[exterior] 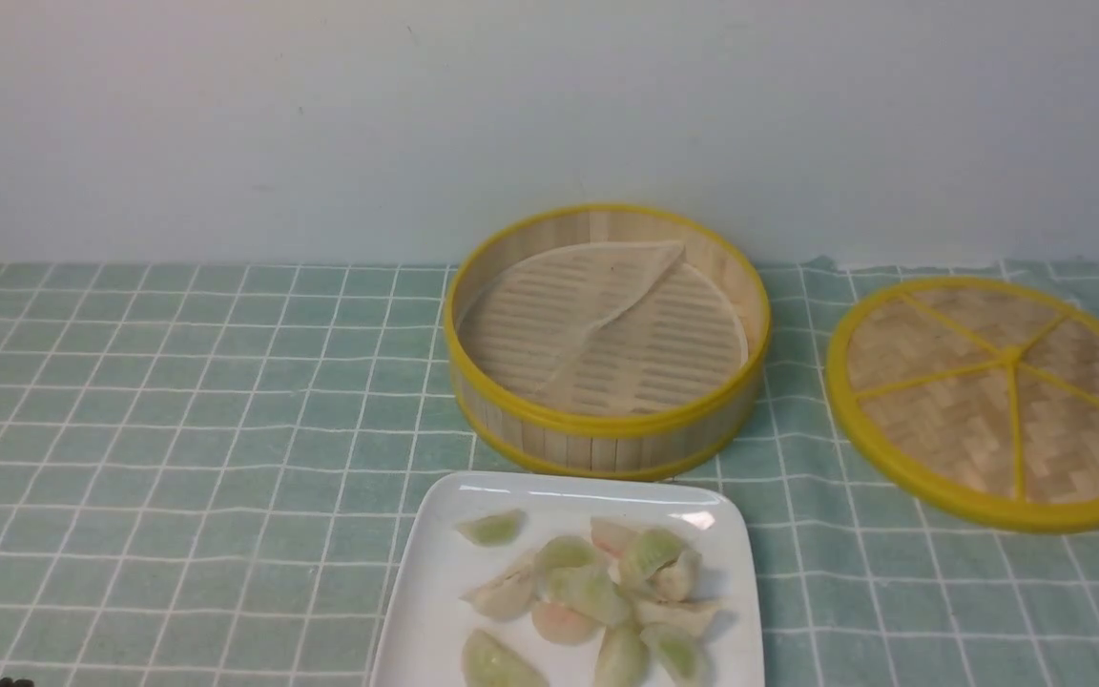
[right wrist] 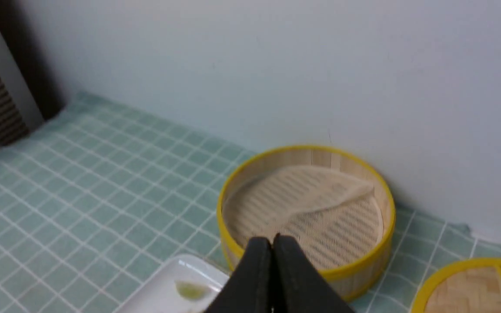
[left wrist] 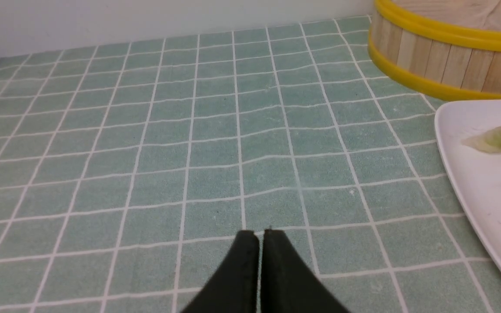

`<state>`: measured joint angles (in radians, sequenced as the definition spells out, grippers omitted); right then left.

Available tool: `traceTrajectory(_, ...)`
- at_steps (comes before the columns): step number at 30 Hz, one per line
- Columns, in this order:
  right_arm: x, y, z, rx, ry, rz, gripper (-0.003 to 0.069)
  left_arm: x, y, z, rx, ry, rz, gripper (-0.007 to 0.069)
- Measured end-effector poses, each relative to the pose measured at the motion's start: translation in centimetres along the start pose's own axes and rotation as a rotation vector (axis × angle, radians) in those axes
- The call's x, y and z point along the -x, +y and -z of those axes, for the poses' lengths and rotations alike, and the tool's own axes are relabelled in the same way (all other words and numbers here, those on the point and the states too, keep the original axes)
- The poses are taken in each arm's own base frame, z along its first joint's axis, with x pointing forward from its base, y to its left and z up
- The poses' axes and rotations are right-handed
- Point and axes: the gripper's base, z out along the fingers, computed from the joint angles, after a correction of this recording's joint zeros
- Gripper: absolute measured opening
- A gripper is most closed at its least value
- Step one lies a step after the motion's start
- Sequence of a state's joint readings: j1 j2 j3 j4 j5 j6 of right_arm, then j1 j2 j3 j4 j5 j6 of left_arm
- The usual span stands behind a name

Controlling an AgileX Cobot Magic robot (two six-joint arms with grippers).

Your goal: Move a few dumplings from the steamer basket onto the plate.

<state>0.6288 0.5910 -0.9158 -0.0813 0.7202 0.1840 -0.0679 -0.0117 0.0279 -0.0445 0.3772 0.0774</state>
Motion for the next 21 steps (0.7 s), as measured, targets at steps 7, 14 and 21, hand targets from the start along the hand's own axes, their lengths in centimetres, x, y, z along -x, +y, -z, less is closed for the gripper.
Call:
traceTrajectory(7,-3.7,-0.5,4.5,0.056,-0.323,-0.052,-0.0014,0.0,0.0,0.0,0.000,0.000,0.000,-0.0006)
traceTrajectory(14,-5.9,-0.7,6.2,0.089,-0.416,-0.115,-0.0014,0.0,0.0,0.0,0.000,0.000,0.000,-0.0006)
traceTrajectory(21,-6.2,-0.6,6.4,0.131,-0.414,-0.209,-0.0014,0.0,0.0,0.0,0.000,0.000,0.000,-0.0006)
